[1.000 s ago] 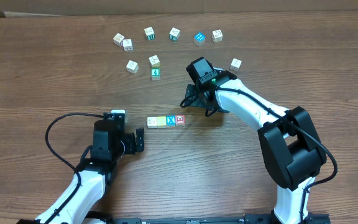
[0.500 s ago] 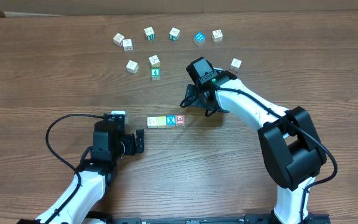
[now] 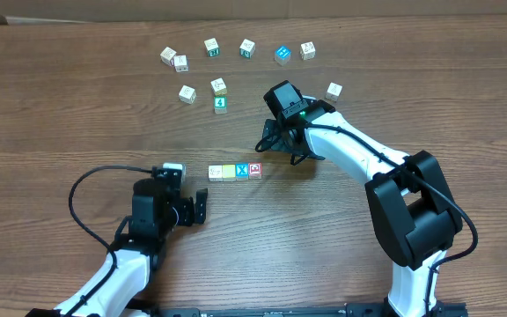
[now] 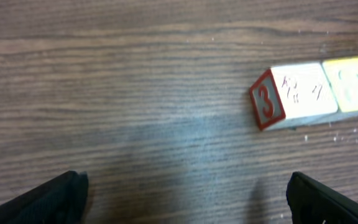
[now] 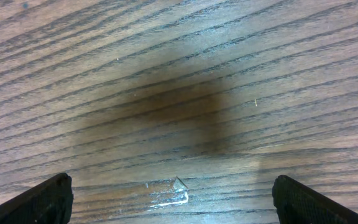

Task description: Form a horizontal line

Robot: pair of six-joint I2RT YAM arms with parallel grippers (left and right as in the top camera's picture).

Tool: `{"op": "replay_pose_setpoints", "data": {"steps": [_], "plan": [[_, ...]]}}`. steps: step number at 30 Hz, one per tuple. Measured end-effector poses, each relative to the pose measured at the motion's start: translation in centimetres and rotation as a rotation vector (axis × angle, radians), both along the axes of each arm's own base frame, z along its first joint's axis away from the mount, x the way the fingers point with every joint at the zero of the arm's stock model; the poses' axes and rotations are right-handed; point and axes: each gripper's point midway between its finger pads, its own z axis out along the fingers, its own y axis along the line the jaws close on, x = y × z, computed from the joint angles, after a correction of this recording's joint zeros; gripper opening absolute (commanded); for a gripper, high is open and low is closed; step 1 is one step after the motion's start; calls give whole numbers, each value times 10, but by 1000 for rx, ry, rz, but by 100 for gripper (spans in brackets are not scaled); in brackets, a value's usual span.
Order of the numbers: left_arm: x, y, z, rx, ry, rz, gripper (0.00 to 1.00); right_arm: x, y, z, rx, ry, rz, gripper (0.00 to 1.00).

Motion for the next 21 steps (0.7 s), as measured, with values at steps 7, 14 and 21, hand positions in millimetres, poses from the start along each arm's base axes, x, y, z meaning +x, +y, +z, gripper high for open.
{"op": "replay_pose_setpoints", "data": {"steps": [7,14,21], "plan": [[-7,0,-4,-5,-18,-6,99,0,0,0,0,0,0,100],[-13,1,-4,-15,-67,-4,100,0,0,0,1,0,0,100],[-15,1,0,-19,-92,-3,100,0,0,0,0,0,2,100]]}}
